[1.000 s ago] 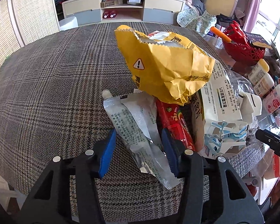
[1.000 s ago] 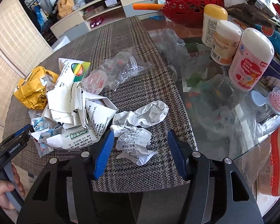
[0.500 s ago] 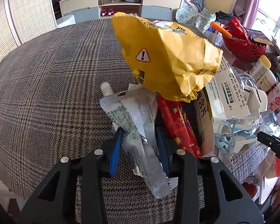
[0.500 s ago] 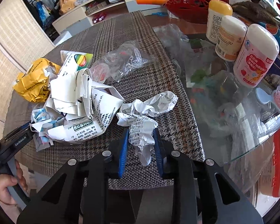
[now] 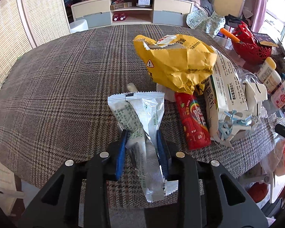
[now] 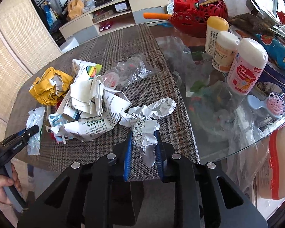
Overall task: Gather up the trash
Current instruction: 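Carry both held items down to the black bin and open both tools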
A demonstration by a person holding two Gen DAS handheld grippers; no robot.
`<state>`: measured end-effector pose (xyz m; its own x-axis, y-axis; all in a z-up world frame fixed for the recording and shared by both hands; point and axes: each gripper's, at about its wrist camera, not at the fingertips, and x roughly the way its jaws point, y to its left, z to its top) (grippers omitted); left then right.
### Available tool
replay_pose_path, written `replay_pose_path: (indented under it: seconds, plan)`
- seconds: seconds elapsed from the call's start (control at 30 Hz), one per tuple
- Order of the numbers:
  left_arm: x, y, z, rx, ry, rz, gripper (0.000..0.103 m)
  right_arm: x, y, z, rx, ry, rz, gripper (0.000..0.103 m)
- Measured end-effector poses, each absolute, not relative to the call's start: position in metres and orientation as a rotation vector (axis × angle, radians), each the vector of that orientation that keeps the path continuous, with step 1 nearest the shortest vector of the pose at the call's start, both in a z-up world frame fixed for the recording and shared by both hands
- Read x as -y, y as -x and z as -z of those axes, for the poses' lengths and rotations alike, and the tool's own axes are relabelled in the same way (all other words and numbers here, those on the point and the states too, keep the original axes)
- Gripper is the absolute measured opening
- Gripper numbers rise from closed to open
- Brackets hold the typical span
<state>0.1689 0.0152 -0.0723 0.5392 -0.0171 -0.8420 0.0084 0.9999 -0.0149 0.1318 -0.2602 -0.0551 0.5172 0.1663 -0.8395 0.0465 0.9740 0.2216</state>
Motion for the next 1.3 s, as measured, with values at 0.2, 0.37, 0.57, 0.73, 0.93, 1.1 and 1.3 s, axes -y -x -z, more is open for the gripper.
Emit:
replay_pose_path:
  seconds: [0.2, 0.37, 0.57, 0.73, 0.93, 1.1, 1.3]
  plan:
    - [-0.032, -0.136, 0.073, -1.008, 0.010, -0.003, 0.029, 0.250, -0.113, 0.042, -1.010, -0.219, -0.108, 0.023]
    - [-0.039, -0.093, 0.068, -0.988, 0.065, 0.027, 0.029, 0.239, -0.086, 0.032, -0.991, -0.219, -0.148, 0.023]
    - [-0.025, -0.041, 0.067, -0.940, 0.102, 0.075, 0.029, 0.215, -0.044, 0.037, -0.985, -0.222, -0.236, 0.023]
    - [-0.001, -0.018, 0.085, -0.971, 0.076, 0.112, 0.029, 0.183, -0.023, 0.056, -1.008, -0.183, -0.305, 0.023]
    - [0.012, 0.003, 0.111, -1.004, 0.092, 0.140, 0.029, 0.167, -0.014, 0.102, -1.088, -0.201, -0.323, 0.024]
    - [0.020, 0.009, 0.146, -1.054, 0.104, 0.141, 0.029, 0.151, -0.011, 0.130, -1.130, -0.158, -0.333, 0.024]
    - [0.027, 0.002, 0.197, -1.167, 0.109, 0.153, 0.029, 0.138, -0.014, 0.167, -1.202, -0.137, -0.318, 0.025]
